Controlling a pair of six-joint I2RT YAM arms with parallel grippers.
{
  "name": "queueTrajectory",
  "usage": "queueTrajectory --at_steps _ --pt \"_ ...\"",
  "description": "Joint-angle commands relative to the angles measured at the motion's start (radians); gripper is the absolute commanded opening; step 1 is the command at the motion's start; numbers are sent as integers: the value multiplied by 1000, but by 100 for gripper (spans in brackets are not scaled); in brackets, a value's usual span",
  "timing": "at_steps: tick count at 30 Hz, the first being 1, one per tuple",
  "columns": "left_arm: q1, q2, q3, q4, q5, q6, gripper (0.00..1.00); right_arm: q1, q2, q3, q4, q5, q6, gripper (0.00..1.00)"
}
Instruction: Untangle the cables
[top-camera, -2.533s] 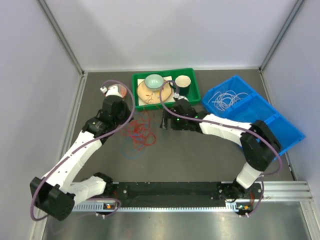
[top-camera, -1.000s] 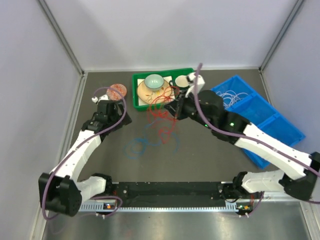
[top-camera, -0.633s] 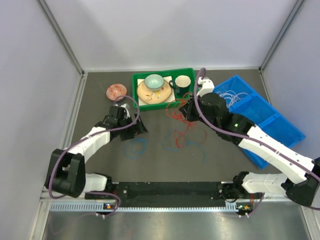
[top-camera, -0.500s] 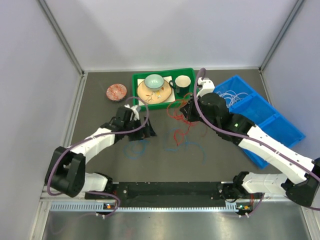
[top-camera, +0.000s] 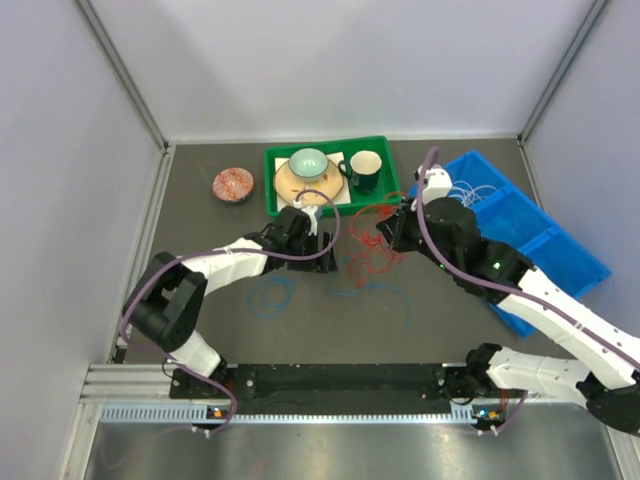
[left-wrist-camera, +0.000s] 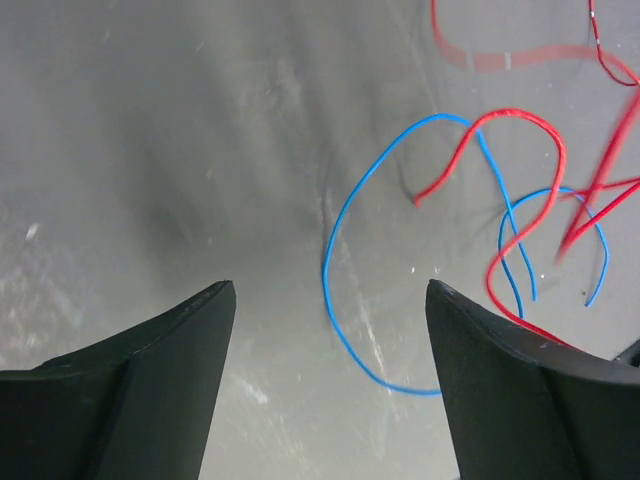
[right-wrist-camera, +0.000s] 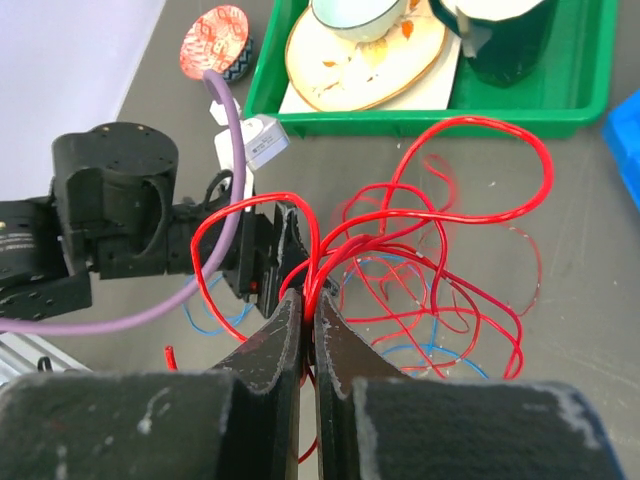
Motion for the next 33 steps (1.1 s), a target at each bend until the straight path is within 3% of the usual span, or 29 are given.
queueTrajectory --at_steps 1,9,12,13,15,16,19,22,26,31,33 --pt "-21 48 14 130 4 81 79 -19 -83 -27 -13 50 31 0" --pt "-108 175 126 67 -131 117 73 -28 -150 -61 -66 88 54 0" --pt "-134 196 146 65 -200 118 65 -30 -163 -65 -76 91 58 0" --pt "-142 195 146 83 -202 117 53 -30 -163 -67 -81 91 60 0" --pt "-148 204 154 82 -202 114 41 -30 -170 -70 -84 98 63 0" --pt "-152 207 169 58 -244 115 26 -30 -173 -71 -85 101 63 0" --pt "-157 210 197 18 -318 118 0 -30 -181 -62 -90 114 60 0" --pt "-156 149 197 -41 -401 89 0 -31 -178 -38 -101 142 38 0" --pt "-130 -61 116 -8 -493 56 0 -31 -170 60 -122 203 -33 0" --pt "65 -236 64 -62 -396 -55 0 -34 -144 215 -145 318 -191 0" --pt "158 -308 -16 6 -271 -110 0 -44 -141 264 -154 383 -234 0"
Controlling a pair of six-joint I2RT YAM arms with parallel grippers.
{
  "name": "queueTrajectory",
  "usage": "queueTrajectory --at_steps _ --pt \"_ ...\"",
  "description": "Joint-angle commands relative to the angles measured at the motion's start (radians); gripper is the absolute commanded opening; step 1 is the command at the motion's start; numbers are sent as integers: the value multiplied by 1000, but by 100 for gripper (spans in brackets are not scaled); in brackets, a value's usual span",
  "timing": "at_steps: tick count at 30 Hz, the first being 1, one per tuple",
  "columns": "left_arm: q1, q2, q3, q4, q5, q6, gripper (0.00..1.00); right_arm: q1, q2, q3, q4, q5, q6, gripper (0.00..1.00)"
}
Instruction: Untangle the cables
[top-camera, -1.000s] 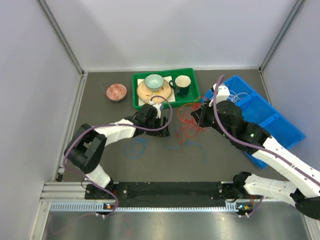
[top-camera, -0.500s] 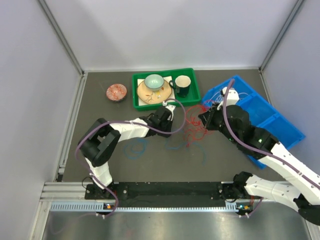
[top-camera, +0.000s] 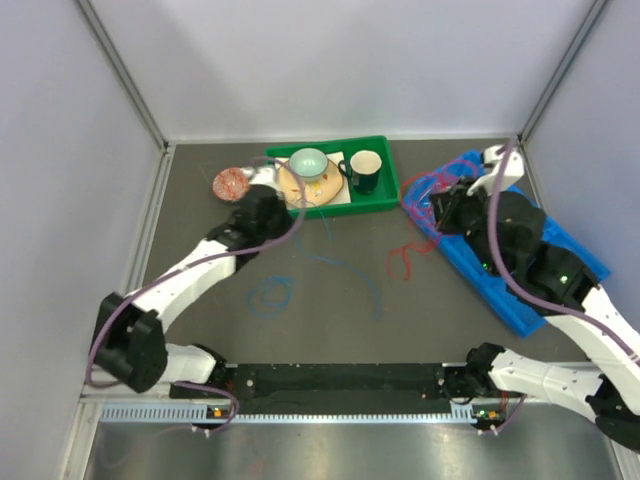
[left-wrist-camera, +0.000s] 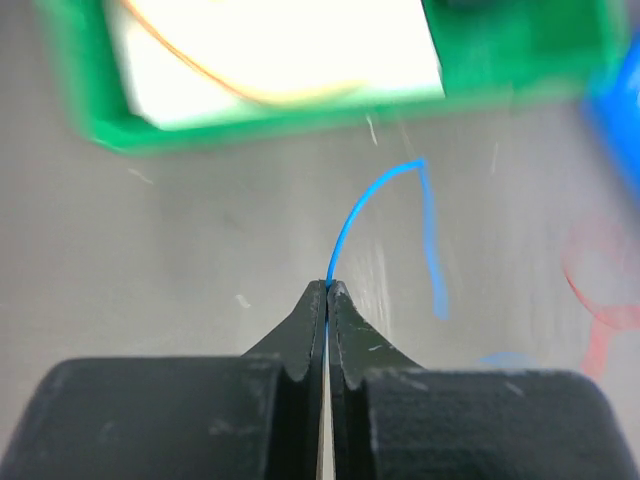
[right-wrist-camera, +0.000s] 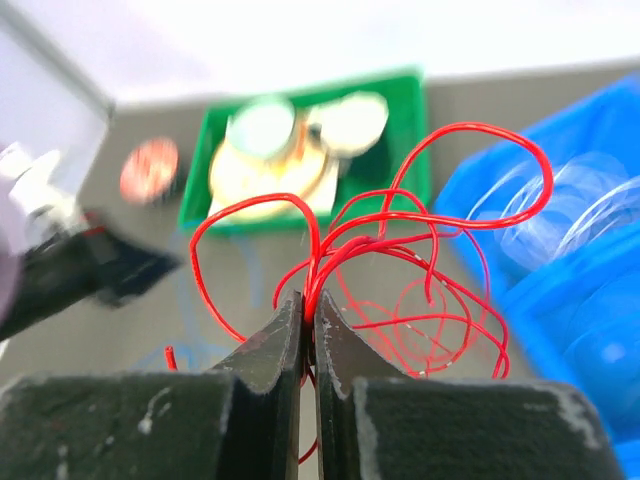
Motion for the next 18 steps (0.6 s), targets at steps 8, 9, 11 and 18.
queueTrajectory --at_steps 8,9,11,18 --pt "190 -209 -178 71 149 -132 0 -124 22 229 19 147 -208 0" --pt "190 -202 -179 72 174 -129 0 -125 25 244 17 156 -216 0" --pt "190 -176 -176 71 209 -127 0 -131 32 283 19 188 -244 0" --pt "190 -117 -167 85 255 -115 0 -174 32 384 26 266 -326 0"
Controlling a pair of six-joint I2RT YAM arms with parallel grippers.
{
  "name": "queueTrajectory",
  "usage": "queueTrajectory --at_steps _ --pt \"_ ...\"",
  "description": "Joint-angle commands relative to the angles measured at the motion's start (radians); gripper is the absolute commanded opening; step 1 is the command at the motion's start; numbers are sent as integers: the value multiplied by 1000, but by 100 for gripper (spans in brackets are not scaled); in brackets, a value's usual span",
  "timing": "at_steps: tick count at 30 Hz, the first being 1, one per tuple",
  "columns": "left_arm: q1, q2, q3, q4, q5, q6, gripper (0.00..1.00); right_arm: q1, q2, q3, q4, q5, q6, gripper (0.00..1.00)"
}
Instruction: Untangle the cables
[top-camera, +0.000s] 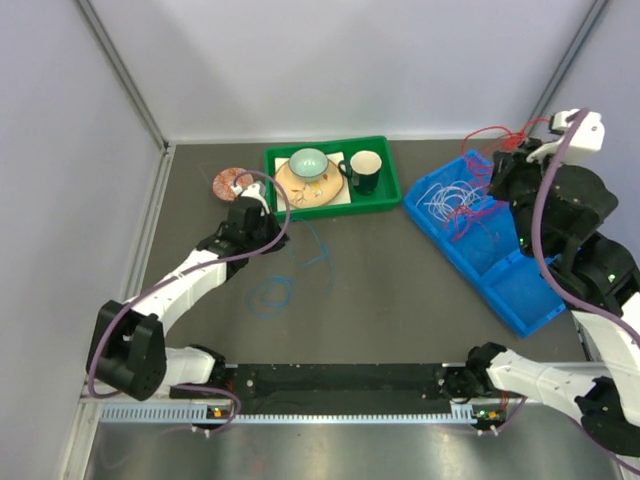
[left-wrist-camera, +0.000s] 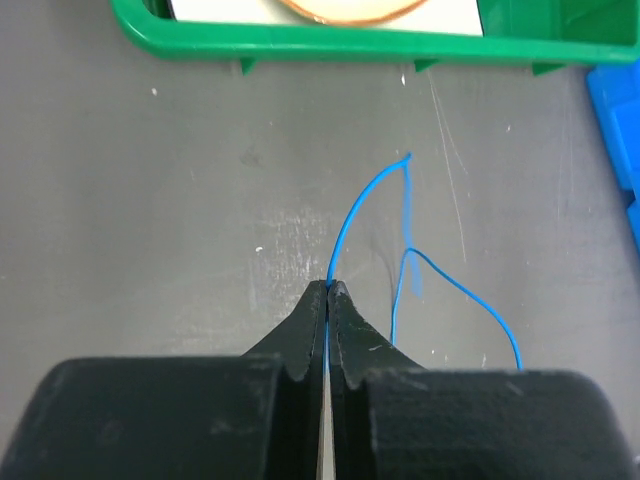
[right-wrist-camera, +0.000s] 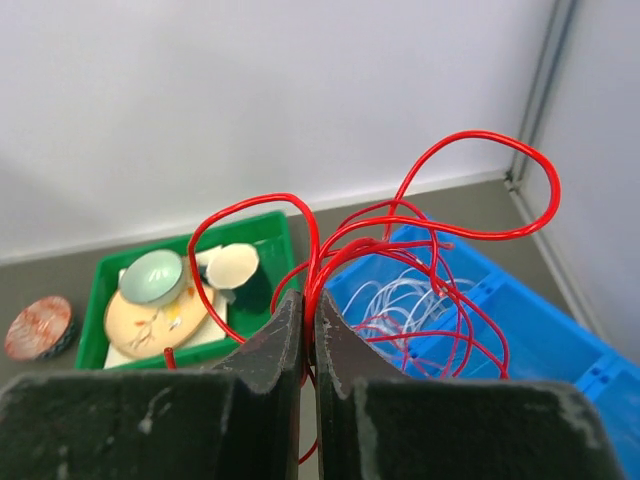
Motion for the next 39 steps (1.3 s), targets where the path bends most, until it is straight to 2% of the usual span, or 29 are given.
queueTrajectory --at_steps 1,18,30,35,38,39 --pt "-1 14 6 35 51 10 0 -17 -16 99 32 100 -81 0" --pt "-1 65 38 41 127 24 0 -17 -42 176 32 400 -248 0" --pt "-3 106 50 36 181 16 0 -22 -152 -24 33 489 -210 0" --pt "-3 120 49 36 204 13 0 -104 -160 -95 33 439 -144 0" --pt "-3 123 47 30 204 15 0 -221 -164 -152 30 352 -95 0" --pt "-3 125 44 32 204 15 0 -295 -163 -179 17 283 -75 0"
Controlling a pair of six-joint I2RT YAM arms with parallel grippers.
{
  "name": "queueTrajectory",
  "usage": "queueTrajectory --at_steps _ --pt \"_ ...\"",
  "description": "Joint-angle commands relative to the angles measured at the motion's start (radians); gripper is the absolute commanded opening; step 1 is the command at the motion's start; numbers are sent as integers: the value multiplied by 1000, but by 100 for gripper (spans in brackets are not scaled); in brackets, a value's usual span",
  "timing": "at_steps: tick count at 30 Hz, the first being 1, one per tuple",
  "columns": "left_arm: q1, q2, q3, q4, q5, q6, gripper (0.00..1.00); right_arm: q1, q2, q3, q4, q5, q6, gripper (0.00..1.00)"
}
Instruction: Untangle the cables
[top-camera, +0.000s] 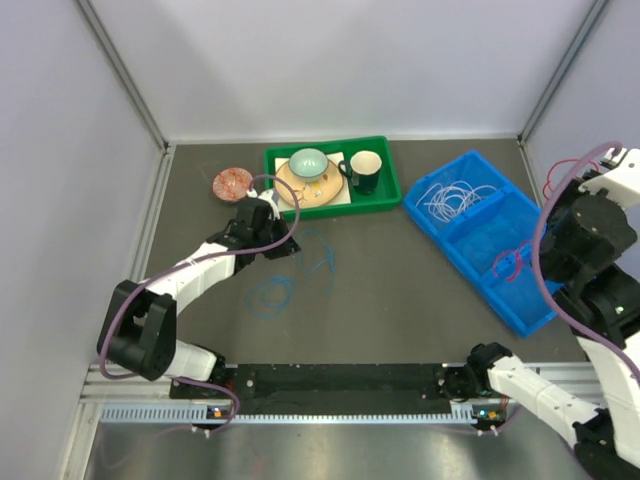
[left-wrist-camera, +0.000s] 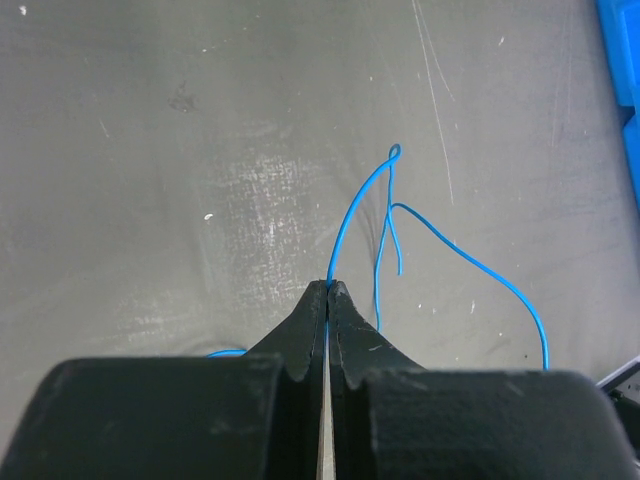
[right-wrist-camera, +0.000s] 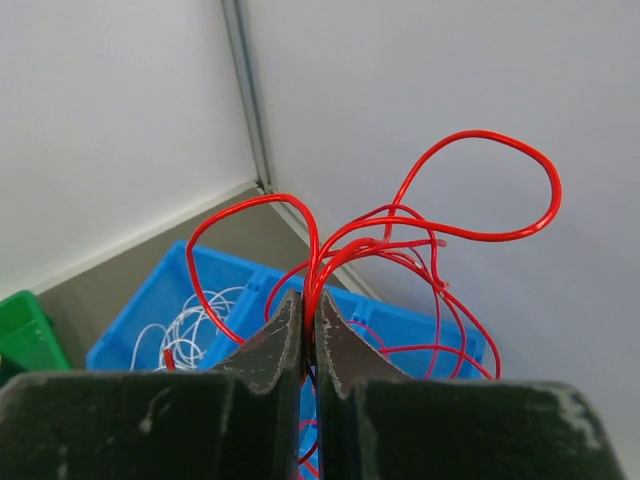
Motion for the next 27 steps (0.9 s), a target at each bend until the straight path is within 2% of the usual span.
queueTrajectory --at_steps 1,3,4,6,7,10,23,27 --pt "-2 8 31 30 21 3 0 -194 -9 -62 -9 -174 103 0" --pt "-2 14 33 25 24 5 0 -287 -11 -105 -20 -321 167 0" --pt "-2 15 33 25 24 5 0 -396 -9 -119 -21 -372 187 0" --pt "-2 23 36 24 27 6 0 -502 -5 -159 -26 -521 240 0" --pt "-2 26 36 20 27 5 0 -595 -5 -169 -26 -569 255 0" --pt "-2 29 37 22 26 6 0 -718 -1 -197 -24 -678 296 0" --pt "-2 54 51 20 30 8 0 -751 41 -119 -24 -644 286 0" --pt "-2 52 51 20 33 8 0 -800 42 -107 -26 -681 286 0"
